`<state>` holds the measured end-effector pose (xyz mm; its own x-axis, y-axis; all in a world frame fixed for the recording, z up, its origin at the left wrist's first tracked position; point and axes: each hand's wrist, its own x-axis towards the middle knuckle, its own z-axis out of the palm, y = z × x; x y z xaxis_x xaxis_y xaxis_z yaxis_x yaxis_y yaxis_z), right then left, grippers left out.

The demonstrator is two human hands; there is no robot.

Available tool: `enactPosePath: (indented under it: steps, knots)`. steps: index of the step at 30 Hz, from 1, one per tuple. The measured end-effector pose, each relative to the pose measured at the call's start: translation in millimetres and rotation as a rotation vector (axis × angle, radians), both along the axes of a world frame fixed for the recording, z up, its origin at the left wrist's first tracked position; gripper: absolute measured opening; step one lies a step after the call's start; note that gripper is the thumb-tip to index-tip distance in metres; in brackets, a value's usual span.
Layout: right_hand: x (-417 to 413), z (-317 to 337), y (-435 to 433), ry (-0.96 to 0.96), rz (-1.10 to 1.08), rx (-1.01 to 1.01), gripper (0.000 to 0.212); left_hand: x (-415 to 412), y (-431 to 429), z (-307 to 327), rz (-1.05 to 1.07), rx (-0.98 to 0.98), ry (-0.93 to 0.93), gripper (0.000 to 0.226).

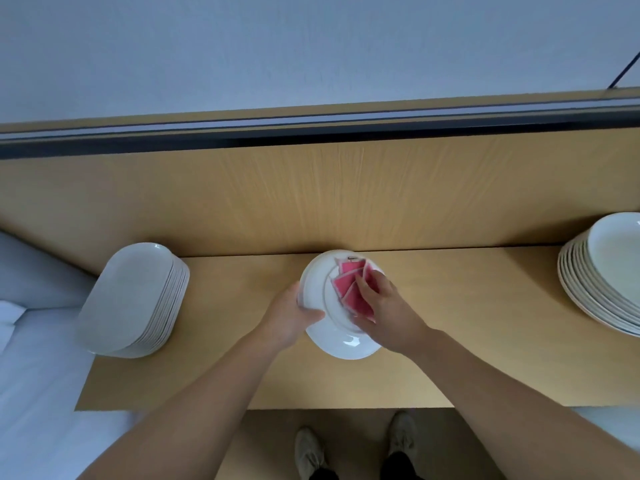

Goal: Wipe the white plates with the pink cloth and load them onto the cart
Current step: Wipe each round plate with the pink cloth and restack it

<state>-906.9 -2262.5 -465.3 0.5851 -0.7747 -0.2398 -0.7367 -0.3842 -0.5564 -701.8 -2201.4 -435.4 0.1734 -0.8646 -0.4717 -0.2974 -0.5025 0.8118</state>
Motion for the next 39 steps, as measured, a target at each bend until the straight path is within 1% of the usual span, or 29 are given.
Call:
enactPosePath:
  steps: [2,4,5,7,8,9,10,12,14,17,20,24,28,31,36,39]
  knots:
    - [-2.9,-4.4,-4.8,0.016,0.037,-0.107,0.057,0.3,-0.4,-3.2,-0.011,0.009,-0.02,0.047]
    - [-1.1,-2.3,-9.1,-0.059,-0.019,-0.208,0.045,-1.2,-0.2,-4.5,-0.002,0.014,-0.024,0.047]
    - [2.2,1.0,-12.0,-0.118,-0.029,-0.277,0.043,-2.5,0.0,-4.4,0.002,0.011,-0.022,0.047]
    - [13.8,8.1,-18.7,-0.215,0.034,-0.41,0.043,-5.0,-0.1,-3.9,0.0,-0.002,-0.022,0.045]
    - [22.0,11.2,-23.0,-0.237,0.096,-0.463,0.043,-5.9,-0.6,-4.2,-0.006,-0.013,-0.033,0.04]
    - [31.3,15.5,-26.9,-0.213,0.178,-0.485,0.045,-6.5,-0.9,-4.0,-0.018,-0.026,-0.054,0.034]
    - [39.9,16.8,-30.8,-0.158,0.261,-0.478,0.05,-7.5,-1.7,-3.4,-0.026,-0.04,-0.076,0.029]
    - [51.8,17.4,-35.0,0.006,0.377,-0.376,0.061,-8.8,-2.4,-3.2,-0.035,-0.058,-0.101,0.029]
    - [56.2,17.6,-38.3,0.094,0.41,-0.297,0.067,-8.7,-2.6,-4.1,-0.031,-0.064,-0.107,0.033]
    - [57.2,16.1,-47.6,0.066,0.419,-0.271,0.068,-7.8,-2.8,-7.6,-0.026,-0.056,-0.124,0.037]
    - [57.9,10.3,-56.9,0.047,0.417,-0.248,0.066,-8.3,-4.4,-8.3,-0.002,-0.038,-0.119,0.032]
    - [53.7,9.9,-62.1,0.02,0.329,-0.191,0.063,-7.4,-6.2,-9.6,0.02,-0.014,-0.094,0.03]
    - [41.3,6.0,-67.5,0.015,0.206,-0.09,0.064,-6.2,-5.3,-13.2,0.071,0.041,-0.042,0.037]
    - [25.5,-2.0,-68.9,0.022,0.093,-0.024,0.063,-5.8,-2.8,-17.0,0.089,0.055,-0.045,0.037]
    - [7.2,-13.9,-64.0,-0.035,-0.051,0.077,0.062,-4.6,-1.2,-21.8,0.101,0.069,-0.044,0.035]
    - [-1.2,-19.5,-58.9,-0.07,-0.116,0.133,0.061,-4.2,-1.9,-22.8,0.107,0.084,-0.058,0.038]
